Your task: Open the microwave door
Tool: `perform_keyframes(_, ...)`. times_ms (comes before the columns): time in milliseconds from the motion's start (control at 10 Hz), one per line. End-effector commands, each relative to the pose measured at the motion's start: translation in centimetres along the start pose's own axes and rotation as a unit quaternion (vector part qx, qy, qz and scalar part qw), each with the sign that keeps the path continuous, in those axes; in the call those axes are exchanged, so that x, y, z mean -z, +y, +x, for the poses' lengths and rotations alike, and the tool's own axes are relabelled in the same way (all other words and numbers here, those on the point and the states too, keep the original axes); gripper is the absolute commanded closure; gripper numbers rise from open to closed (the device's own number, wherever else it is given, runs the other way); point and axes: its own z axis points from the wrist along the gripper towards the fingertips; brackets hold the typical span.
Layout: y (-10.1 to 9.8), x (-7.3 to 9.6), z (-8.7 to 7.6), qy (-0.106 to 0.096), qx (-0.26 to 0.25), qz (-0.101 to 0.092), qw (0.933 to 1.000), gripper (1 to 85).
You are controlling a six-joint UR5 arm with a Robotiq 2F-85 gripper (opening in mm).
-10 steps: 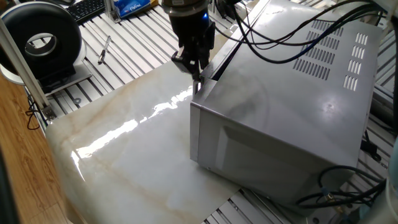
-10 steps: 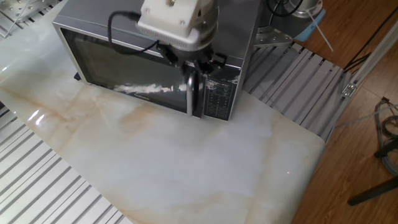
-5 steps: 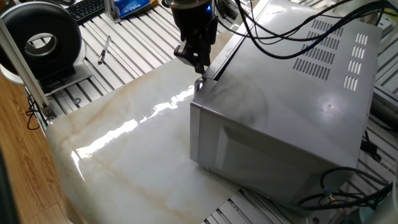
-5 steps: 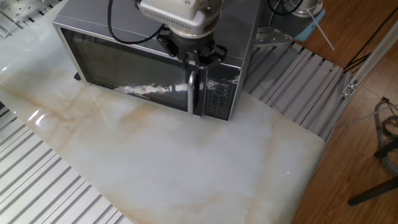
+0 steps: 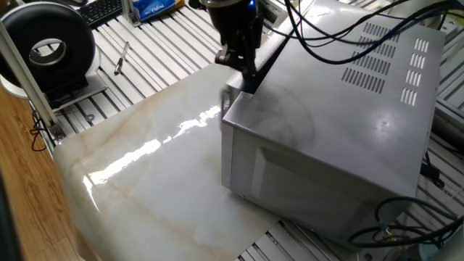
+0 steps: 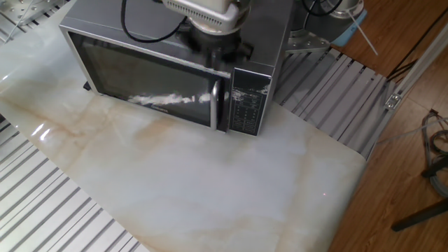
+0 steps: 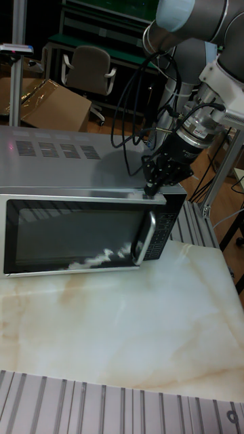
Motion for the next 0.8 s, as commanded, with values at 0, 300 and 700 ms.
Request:
perform_keyframes(0, 0.7, 0.5, 1.4, 0.012, -0.027, -0.022, 0.9993, 80.0)
perform_keyframes(300, 0.7, 0.3, 0.8, 0.006, -0.027, -0.019, 0.9994, 82.0)
perform_keyframes(700, 0.1, -1.0, -0.9, -0.003, -0.021, -0.01, 0.9997, 84.7)
